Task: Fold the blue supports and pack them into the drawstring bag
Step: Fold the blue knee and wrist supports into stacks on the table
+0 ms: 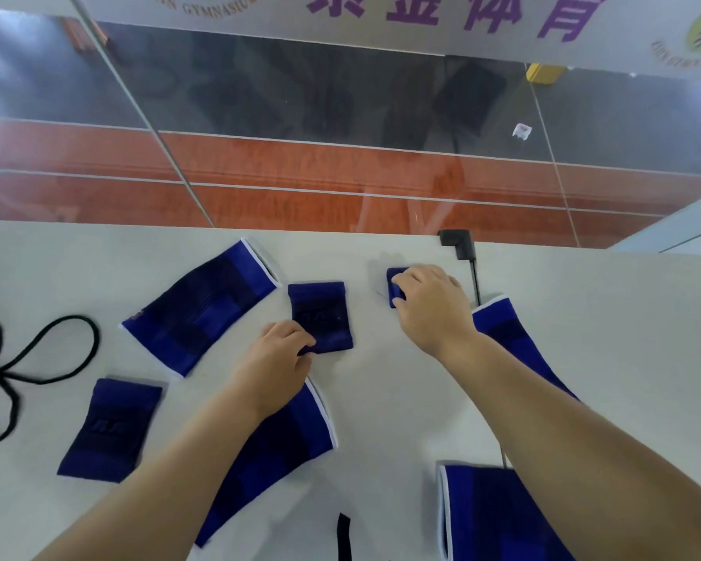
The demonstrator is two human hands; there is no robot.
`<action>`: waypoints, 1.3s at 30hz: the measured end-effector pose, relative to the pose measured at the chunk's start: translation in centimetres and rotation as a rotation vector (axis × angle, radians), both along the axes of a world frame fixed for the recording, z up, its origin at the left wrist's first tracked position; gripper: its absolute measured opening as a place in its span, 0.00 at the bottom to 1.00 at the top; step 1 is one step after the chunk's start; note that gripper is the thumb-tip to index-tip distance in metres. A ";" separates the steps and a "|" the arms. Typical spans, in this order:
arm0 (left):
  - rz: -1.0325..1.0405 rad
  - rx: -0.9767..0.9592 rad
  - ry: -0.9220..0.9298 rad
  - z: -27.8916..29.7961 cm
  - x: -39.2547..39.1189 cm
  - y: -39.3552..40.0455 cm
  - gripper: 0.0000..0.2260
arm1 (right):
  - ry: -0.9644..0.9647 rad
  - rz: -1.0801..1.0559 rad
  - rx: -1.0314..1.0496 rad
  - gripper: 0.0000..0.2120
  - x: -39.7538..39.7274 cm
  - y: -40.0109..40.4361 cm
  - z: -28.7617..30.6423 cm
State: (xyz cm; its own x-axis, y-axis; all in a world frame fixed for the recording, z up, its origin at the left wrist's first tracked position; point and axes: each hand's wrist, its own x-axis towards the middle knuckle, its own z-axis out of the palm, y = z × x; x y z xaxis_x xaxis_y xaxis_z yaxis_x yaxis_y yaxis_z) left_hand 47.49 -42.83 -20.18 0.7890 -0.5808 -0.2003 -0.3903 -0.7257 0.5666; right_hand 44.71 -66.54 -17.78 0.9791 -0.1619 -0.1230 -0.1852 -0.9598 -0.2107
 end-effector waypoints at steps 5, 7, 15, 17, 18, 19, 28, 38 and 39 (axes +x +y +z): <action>0.105 -0.076 -0.037 0.8 -1.0 2.9 0.05 | 0.020 0.022 0.258 0.08 -0.9 4.7 0.2; 0.137 -0.044 -0.048 1.0 -1.4 4.4 0.06 | 0.109 0.000 0.266 0.08 -0.6 6.3 -0.7; 0.277 0.089 0.004 1.0 -1.7 9.4 0.09 | 0.235 -0.213 0.184 0.13 1.9 10.0 -3.1; 0.284 0.096 0.005 0.8 -1.6 10.4 0.10 | 0.240 -0.274 0.239 0.13 2.0 10.5 -3.3; 0.283 0.095 0.010 0.7 -1.6 10.8 0.11 | 0.242 -0.300 0.264 0.14 2.0 10.6 -3.4; 0.283 0.095 0.020 0.6 -1.5 11.2 0.11 | 0.237 -0.320 0.279 0.15 1.9 10.6 -3.4; 0.255 0.135 0.069 0.4 -1.7 13.1 0.12 | 0.119 -0.291 0.183 0.14 -0.2 9.7 -1.9; 0.434 0.173 0.084 1.8 -5.3 15.4 0.12 | -0.235 0.045 0.240 0.08 -2.5 11.5 2.6; 0.458 0.169 0.082 1.9 -5.9 15.9 0.11 | -0.253 0.070 0.260 0.08 -2.9 12.1 2.8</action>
State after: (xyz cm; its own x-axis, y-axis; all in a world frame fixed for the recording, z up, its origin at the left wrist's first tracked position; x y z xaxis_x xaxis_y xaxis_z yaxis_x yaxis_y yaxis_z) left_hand 41.63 -26.97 -18.28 0.9333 -0.1324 -0.3338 0.0307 -0.8967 0.4415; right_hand 41.83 -54.48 -14.97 0.9914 -0.0887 0.0962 -0.0318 -0.8765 -0.4803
